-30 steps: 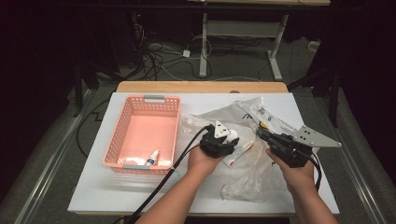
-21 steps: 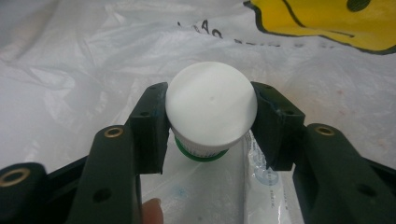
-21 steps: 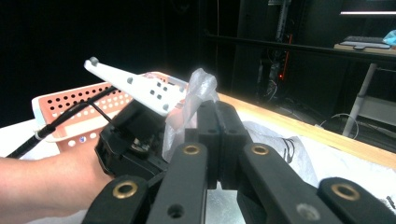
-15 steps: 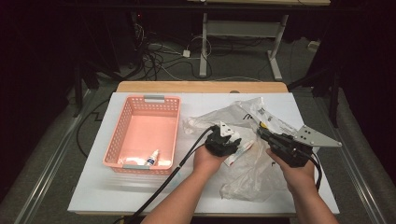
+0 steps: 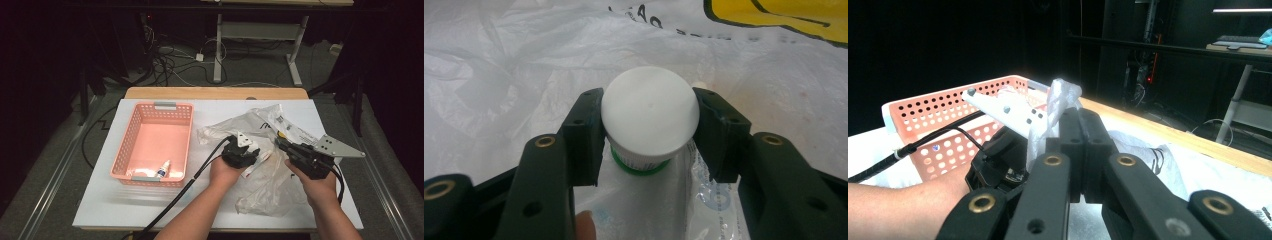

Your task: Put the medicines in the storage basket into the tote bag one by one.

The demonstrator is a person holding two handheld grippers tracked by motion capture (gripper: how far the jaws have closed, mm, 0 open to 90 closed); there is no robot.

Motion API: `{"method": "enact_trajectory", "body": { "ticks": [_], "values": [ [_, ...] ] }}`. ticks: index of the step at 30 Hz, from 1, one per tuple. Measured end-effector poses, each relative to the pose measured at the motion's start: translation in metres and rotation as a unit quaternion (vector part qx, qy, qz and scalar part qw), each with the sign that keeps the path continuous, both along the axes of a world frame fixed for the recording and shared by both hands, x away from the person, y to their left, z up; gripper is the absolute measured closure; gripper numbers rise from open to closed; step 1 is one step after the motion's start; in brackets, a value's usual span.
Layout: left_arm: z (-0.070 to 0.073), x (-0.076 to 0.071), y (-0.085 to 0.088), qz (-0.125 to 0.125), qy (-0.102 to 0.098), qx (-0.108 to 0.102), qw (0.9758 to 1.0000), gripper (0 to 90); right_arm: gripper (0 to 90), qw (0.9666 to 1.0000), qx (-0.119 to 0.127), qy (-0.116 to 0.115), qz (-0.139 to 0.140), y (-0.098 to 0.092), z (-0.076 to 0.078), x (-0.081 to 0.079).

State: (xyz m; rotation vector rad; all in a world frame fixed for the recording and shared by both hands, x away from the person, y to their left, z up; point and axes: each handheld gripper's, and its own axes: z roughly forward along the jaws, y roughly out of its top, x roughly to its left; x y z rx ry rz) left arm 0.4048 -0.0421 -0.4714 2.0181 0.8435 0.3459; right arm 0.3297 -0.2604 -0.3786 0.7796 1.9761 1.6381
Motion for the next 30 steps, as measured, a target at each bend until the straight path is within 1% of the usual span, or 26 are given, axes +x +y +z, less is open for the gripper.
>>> {"method": "enact_trajectory", "body": {
  "ticks": [2, 3, 7, 9, 10, 11, 13, 16, 18, 24, 27, 30],
  "values": [
    [0.000, 0.000, 0.000, 0.001, 0.000, -0.003, 1.0000, 47.7, 90.0, 1.0000, 0.001, 0.001, 0.000, 0.000, 0.000, 0.000],
    [0.000, 0.000, 0.000, 0.002, -0.001, -0.004, 1.0000, 44.4, 90.0, 1.0000, 0.001, 0.001, 0.000, 0.000, 0.000, 0.000],
    [0.004, 0.000, 0.003, -0.001, -0.001, -0.006, 1.0000, 38.2, 90.0, 1.0000, 0.001, 0.001, 0.001, 0.000, 0.000, 0.000],
    [0.006, -0.001, 0.004, -0.002, 0.004, -0.012, 0.9999, 35.4, 90.0, 1.0000, 0.002, 0.001, 0.000, -0.001, 0.000, 0.000],
    [0.008, -0.002, 0.006, -0.007, 0.006, -0.012, 0.9999, 35.0, 90.0, 1.0000, 0.003, 0.001, 0.001, -0.001, 0.000, 0.000],
    [0.009, -0.003, 0.008, -0.009, 0.006, -0.017, 0.9998, 34.7, 90.0, 1.0000, 0.005, 0.001, 0.000, -0.001, 0.000, 0.000],
    [0.011, -0.006, 0.011, -0.014, 0.016, -0.026, 0.9994, 31.5, 90.0, 1.0000, 0.003, 0.000, -0.001, -0.001, 0.000, 0.000],
    [0.013, -0.012, 0.015, -0.025, 0.027, -0.030, 0.9989, 26.4, 90.0, 1.0000, 0.002, -0.003, 0.000, -0.002, 0.001, 0.000],
    [0.013, -0.017, 0.019, -0.030, 0.036, -0.040, 0.9981, 22.5, 90.0, 1.0000, 0.001, -0.003, -0.001, -0.003, 0.001, -0.001],
    [0.017, -0.034, 0.030, -0.048, 0.036, -0.046, 0.9972, 14.8, 90.0, 1.0000, 0.002, -0.001, -0.001, -0.003, 0.002, -0.001],
    [0.020, -0.042, 0.036, -0.059, 0.039, -0.050, 0.9962, 14.1, 90.0, 1.0000, -0.001, -0.004, 0.000, -0.003, 0.002, -0.001],
    [0.025, -0.049, 0.042, -0.057, 0.038, -0.055, 0.9961, 7.3, 90.0, 1.0000, -0.001, -0.003, 0.000, -0.002, 0.002, -0.001]
  ]
}}
